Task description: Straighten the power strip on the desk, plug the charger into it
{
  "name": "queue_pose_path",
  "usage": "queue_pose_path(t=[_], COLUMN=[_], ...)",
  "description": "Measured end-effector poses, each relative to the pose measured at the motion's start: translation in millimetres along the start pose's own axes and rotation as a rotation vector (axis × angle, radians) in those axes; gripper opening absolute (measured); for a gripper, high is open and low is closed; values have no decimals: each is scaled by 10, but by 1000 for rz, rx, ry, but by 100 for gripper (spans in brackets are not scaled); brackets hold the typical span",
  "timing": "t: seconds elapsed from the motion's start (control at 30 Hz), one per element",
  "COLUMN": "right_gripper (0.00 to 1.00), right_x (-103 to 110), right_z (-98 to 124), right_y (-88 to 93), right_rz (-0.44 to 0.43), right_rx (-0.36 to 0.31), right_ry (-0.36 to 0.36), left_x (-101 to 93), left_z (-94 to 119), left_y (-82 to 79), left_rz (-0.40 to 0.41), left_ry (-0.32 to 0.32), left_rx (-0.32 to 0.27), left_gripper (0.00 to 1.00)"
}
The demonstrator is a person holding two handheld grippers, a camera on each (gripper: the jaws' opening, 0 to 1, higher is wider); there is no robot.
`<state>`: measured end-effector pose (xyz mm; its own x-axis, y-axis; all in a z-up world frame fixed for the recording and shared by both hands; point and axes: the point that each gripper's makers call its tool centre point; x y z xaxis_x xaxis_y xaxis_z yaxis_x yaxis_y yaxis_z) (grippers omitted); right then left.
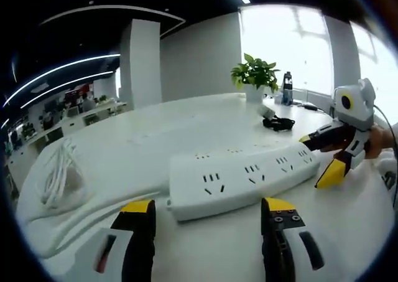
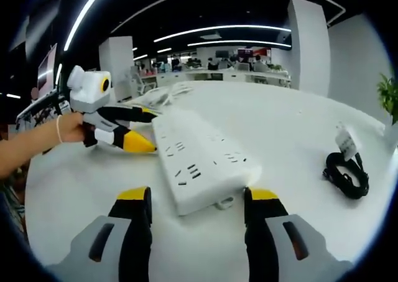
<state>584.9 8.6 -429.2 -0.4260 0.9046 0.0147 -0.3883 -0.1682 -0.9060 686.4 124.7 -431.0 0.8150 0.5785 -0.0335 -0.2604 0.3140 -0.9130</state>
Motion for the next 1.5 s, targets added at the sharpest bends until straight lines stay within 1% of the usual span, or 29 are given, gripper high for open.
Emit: queue_pose_path(t=[0.13,0.23,0.37,0.47,0.6,0.73,0.87,1.07,1.33,1.5], right_gripper=[57,56,52,48,48,48,46,43,42,42], right_x=[-11,-31,-70,-111,-161,-207,-249,-321,-423,-448], right_z=[6,-1,-12,-11,-21,-32,-37,-41,-73,-92], right_y=[13,13,8,9,5,1,-6,-46,-69,-78], right_rz=[9,12,20,30,32,35,42,102,119,116], right_rx=[1,0,1,-3,-11,-9,-7,-9,-5,-8], right_ry=[14,23,34,43,40,40,41,54,36,14], left_x=[-33,-114,-186,-173,-179,-212,-208,-200,-275,-285], left_z=[9,11,-10,-9,-5,0,2,1,-1,-2], left_y=[-2,-53,-95,-93,-104,-84,-91,-93,-72,-70], left_rz=[9,25,6,9,32,12,24,27,6,13], left_ry=[3,28,29,27,27,24,23,12,-2,-11], left_rx=[-3,-18,-18,-18,-27,-21,-32,-41,-27,-31], left_gripper=[68,66,68,68,67,67,65,60,61,59])
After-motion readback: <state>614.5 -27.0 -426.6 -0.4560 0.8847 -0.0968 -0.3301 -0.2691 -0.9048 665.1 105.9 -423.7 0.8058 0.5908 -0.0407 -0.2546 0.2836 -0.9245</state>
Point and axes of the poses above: the point that each gripper's makers call its tool centre point, and the gripper's own axes: z roughly backward along the fingers, x roughly to its left, y roughly out of its underside, and after that the axes turned 2 degrees about -x, right-handed
